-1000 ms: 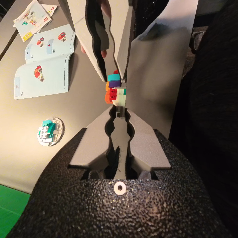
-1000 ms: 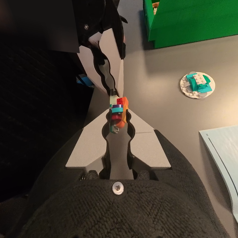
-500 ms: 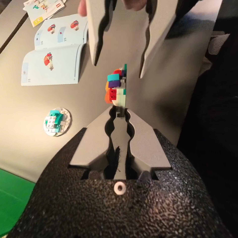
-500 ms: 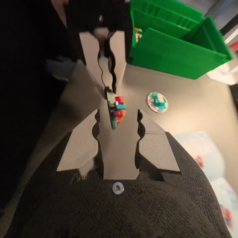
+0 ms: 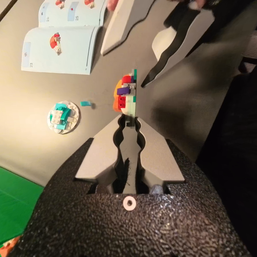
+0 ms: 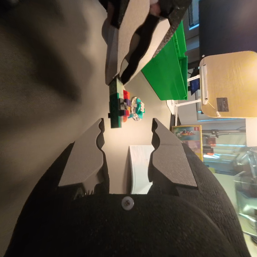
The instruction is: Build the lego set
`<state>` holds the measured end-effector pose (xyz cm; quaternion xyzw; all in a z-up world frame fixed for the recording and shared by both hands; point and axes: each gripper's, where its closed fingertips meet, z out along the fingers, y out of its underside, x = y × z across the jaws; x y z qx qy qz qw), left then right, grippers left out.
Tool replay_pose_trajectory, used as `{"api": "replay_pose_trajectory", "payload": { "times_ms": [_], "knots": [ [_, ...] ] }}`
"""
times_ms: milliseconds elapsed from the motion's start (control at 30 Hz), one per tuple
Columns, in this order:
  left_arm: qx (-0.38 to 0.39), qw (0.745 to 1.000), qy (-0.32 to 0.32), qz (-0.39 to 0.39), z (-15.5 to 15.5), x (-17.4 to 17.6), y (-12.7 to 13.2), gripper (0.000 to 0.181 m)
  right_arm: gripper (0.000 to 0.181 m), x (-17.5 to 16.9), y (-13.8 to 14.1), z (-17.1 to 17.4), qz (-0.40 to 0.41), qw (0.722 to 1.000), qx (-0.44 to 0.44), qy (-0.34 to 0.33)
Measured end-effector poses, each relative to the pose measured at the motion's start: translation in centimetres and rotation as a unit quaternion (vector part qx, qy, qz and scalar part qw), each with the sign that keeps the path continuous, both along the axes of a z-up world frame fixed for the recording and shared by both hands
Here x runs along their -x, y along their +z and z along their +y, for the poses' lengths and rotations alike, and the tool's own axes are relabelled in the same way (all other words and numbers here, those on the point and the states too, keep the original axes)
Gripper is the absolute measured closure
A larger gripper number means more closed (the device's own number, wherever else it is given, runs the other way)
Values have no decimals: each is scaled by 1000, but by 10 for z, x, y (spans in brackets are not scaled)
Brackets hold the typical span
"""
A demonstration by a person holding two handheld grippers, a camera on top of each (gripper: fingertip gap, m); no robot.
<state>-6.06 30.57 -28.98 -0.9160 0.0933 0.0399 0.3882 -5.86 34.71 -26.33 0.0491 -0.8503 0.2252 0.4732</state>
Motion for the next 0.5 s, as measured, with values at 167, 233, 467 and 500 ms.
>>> {"api": "replay_pose_trajectory", "payload": {
  "times_ms": [167,233,467,500],
  "knots": [
    [21,999,25,14,-15,8,-13,170,128,0,-2,6,-115,981,156,-29],
    [20,999,44,18,-20,14,-16,170,134,6,-1,9,-192,947,252,-55],
    [31,994,105,19,-44,25,-27,169,151,47,-26,7,-360,846,360,-161],
    [31,993,111,18,-47,25,-27,170,151,50,-30,1,-371,845,352,-158]
  ]
}}
